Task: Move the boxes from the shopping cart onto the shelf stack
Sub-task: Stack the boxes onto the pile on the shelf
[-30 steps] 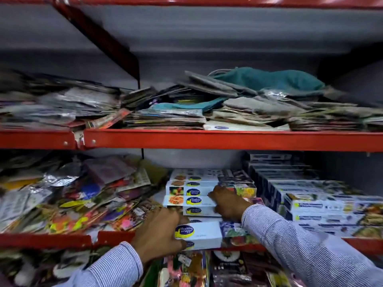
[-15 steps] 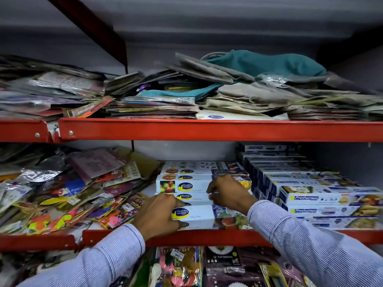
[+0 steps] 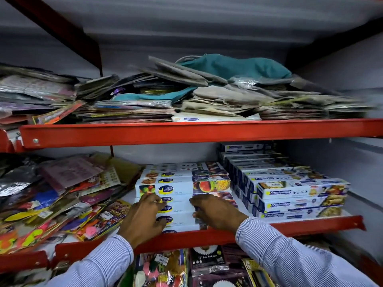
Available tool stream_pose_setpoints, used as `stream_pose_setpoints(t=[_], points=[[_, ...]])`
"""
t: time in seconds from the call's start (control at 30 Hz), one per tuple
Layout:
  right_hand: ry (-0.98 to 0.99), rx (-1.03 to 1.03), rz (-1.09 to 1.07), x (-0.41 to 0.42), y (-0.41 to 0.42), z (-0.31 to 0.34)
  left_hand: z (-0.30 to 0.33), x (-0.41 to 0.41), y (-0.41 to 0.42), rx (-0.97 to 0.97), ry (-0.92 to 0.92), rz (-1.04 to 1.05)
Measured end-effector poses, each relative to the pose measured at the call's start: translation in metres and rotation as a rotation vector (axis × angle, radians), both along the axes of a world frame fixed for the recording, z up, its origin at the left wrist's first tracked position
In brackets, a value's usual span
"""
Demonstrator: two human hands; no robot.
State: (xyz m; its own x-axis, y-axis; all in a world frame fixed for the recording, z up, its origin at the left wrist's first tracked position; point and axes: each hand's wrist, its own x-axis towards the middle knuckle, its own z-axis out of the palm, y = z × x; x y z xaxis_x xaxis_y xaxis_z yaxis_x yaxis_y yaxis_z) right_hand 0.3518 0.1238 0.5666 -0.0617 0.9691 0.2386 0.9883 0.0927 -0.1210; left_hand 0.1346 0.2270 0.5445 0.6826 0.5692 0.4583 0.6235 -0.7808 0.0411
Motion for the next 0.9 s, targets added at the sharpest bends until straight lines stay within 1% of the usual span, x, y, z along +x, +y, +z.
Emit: stream_pose_setpoints(t=[0.37,0.43,0.5,0.57,0.63,0.7,0.8,0.9], points=[[0.158,-0.055,-0.069,0.001,-0.004,0.001,-0.005,0.0,-0.005,-0.028,-0.007,-0.004],[0.115,-0.05,-0.08,-0.002,-0.008,0.001,-0.006,0.0,-0.008,-0.032,0.036,0.025],[-0.009,-0.036,-0.092,-0.006,-0.015,0.0,-0.006,-0.003,-0.013,-0.019,0.056,0.059],[-0.105,0.002,-0.093,-0.011,-0.026,-0.004,-0.006,-0.01,-0.026,0.047,-0.006,0.053],[-0.097,0.05,-0.097,-0.021,-0.045,-0.013,-0.009,-0.02,-0.049,0.103,-0.091,-0.006],[-0.069,0.105,-0.1,-0.034,-0.068,-0.033,-0.026,-0.031,-0.078,0.099,-0.136,-0.059],[-0.026,0.151,-0.12,-0.054,-0.103,-0.065,-0.063,-0.046,-0.112,0.031,-0.142,-0.087],[0.019,0.095,-0.157,-0.074,-0.139,-0.114,-0.114,-0.066,-0.143,-0.094,-0.09,-0.081]])
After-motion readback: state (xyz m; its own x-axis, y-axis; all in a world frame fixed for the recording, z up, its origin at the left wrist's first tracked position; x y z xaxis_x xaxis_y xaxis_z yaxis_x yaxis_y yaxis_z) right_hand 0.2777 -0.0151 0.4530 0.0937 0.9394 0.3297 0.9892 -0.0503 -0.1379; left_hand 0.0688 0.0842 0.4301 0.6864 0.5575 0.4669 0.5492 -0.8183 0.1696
